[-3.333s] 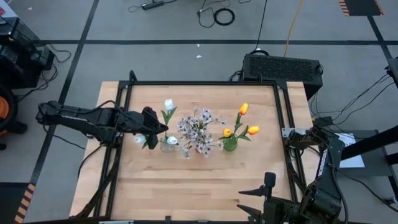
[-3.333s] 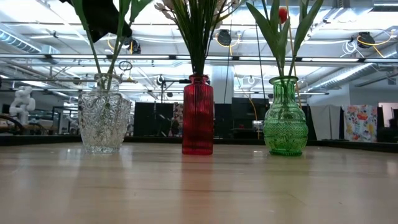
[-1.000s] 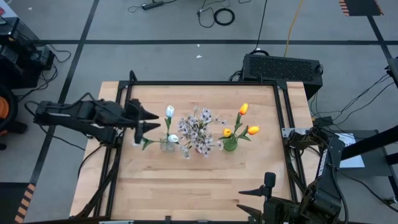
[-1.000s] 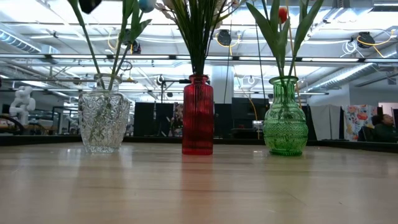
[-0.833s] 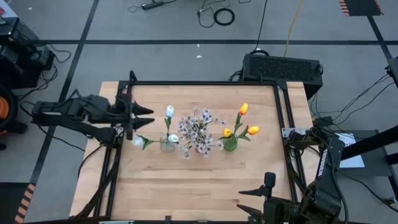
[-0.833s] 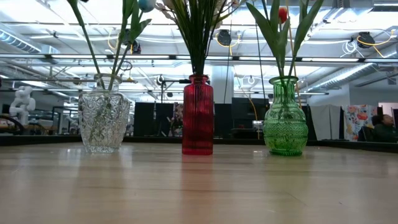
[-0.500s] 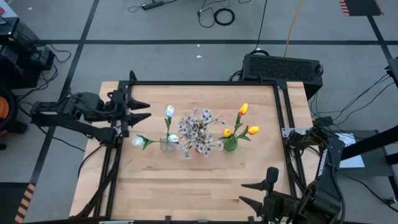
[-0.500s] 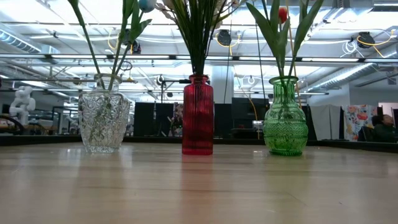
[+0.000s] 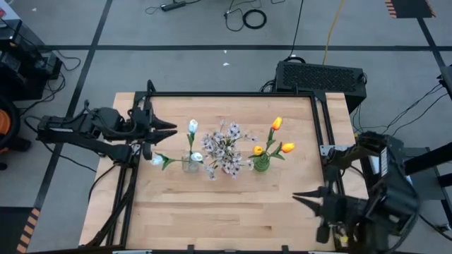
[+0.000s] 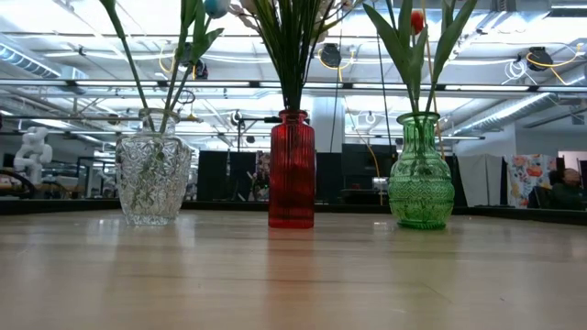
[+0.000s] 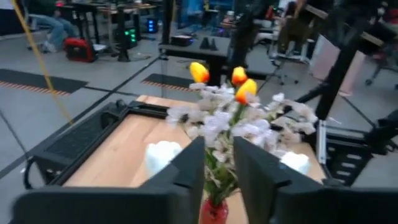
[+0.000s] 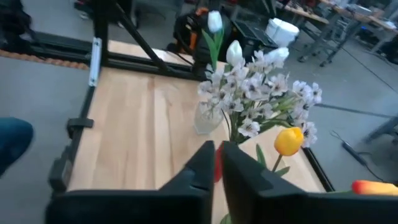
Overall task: Sort flowers into vase by color
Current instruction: Put the white tulip into the transparent vase
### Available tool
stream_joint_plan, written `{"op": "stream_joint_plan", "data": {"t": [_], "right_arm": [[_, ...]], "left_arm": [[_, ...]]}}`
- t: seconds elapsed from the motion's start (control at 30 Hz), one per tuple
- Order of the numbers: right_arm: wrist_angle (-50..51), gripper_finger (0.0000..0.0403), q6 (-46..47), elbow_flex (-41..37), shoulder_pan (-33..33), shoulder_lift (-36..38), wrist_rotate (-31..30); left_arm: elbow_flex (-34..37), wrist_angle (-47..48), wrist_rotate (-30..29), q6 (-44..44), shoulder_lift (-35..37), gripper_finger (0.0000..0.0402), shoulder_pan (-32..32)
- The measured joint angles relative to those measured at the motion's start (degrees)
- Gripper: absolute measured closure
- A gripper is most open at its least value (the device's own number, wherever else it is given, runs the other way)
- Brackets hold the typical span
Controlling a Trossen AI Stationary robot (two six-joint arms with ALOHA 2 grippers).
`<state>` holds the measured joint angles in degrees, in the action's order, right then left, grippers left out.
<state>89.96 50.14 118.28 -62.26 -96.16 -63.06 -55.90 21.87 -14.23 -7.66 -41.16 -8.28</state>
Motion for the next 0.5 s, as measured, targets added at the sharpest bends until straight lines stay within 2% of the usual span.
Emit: {"op": "stream_joint_plan", "data": {"t": [0.13, 0.23, 0.37, 0.5], "right_arm": [[0.0, 0.0397, 0.37, -1.81, -1.52, 1.8, -1.7], [0.05, 0.0393, 3.23, -6.08, -2.02, 2.62, -5.46], [-0.05, 0.0399, 11.29, -13.23, -2.25, 2.89, -7.59], [-3.03, 0.0402, 17.35, -19.57, -2.25, 2.91, -7.45]], "left_arm": [[0.04, 2.85, -2.97, -0.66, -0.01, 0.0369, 0.0], [0.33, 4.76, -7.0, -1.53, -0.34, 0.0389, 0.0], [2.07, 6.27, -7.07, -4.05, 0.09, 0.0375, 0.03], [4.11, 12.02, -7.11, -7.63, 0.08, 0.0326, 0.0]]}}
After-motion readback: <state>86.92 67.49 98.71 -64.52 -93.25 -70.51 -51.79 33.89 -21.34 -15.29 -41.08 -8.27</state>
